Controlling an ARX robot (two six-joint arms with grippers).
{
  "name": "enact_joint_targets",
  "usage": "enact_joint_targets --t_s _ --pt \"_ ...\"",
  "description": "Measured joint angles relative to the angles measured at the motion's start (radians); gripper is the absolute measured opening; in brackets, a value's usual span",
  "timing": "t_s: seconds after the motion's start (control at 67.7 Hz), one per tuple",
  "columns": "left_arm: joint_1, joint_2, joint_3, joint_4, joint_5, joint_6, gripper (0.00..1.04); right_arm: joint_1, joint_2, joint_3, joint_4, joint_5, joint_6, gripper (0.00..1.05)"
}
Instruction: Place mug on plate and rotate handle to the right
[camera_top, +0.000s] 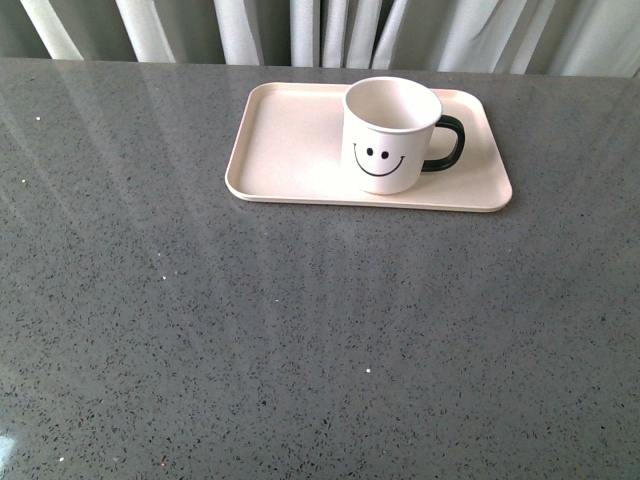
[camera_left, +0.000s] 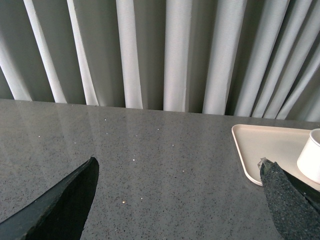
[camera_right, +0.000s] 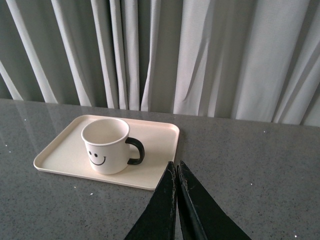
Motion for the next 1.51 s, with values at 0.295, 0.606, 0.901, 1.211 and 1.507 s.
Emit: enact_joint_targets --t_s 0.295,0.606,0.901,1.211,1.507 --pt "0.0 0.0 0.0 0.0 0.0 0.0 0.95 0.0 -0.121 0.0 -0.119 0.0 0.0 0.02" --pt "0.0 0.0 0.0 0.0 0.0 0.0 0.95 0.0 -0.21 0.0 -0.209 0.0 0.0 0.02" --pt "0.0 0.0 0.0 0.0 0.0 0.0 0.95 0.0 -0.369 0.0 -0.373 0.0 0.0 0.02" --pt "0.0 0.0 0.0 0.0 0.0 0.0 0.95 0.0 -0.37 0.0 -0.373 0.0 0.0 0.38" --pt "0.0 0.0 0.0 0.0 0.0 0.0 0.95 0.0 -0.37 0.0 -0.373 0.0 0.0 0.94"
